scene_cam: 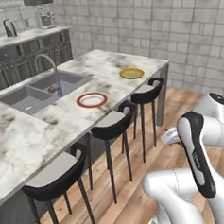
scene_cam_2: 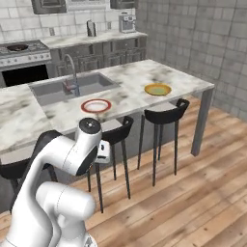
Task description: Take the chicken drumsticks from the pan and place one on each plate on the dining counter.
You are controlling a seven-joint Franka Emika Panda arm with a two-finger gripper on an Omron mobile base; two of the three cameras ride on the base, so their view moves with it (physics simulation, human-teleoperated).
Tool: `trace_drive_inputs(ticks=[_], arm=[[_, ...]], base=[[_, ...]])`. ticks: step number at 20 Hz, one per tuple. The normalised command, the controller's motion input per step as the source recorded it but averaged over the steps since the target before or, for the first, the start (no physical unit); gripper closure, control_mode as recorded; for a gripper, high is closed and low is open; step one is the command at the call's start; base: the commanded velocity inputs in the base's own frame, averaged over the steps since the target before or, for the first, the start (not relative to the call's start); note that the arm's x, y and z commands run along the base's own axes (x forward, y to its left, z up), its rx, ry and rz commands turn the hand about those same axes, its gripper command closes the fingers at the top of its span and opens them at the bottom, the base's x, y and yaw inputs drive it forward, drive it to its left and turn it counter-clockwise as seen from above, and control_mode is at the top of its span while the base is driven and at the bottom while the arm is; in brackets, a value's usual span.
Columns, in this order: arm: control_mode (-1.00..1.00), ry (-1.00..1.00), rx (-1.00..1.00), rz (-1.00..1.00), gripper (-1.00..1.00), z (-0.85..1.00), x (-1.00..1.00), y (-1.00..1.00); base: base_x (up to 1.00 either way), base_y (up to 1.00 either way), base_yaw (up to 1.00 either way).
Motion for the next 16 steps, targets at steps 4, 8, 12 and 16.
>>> trace_drive_inputs(ticks=[4, 8, 12, 16], arm=[[1.00, 0.00, 0.00, 0.00, 1.00, 0.00, 0.00, 0.00], [1.00, 0.00, 0.00, 0.00, 1.00, 0.00, 0.00, 0.00], [1.00, 0.00, 0.00, 0.00, 1.00, 0.00, 0.00, 0.00], [1.00, 0.00, 0.00, 0.00, 1.00, 0.00, 0.00, 0.00]], base=[[0.54, -0.40, 0.39], [0.51, -0.21, 0.43], [0.61, -0.18, 0.41], [0.88, -0.41, 0.32]])
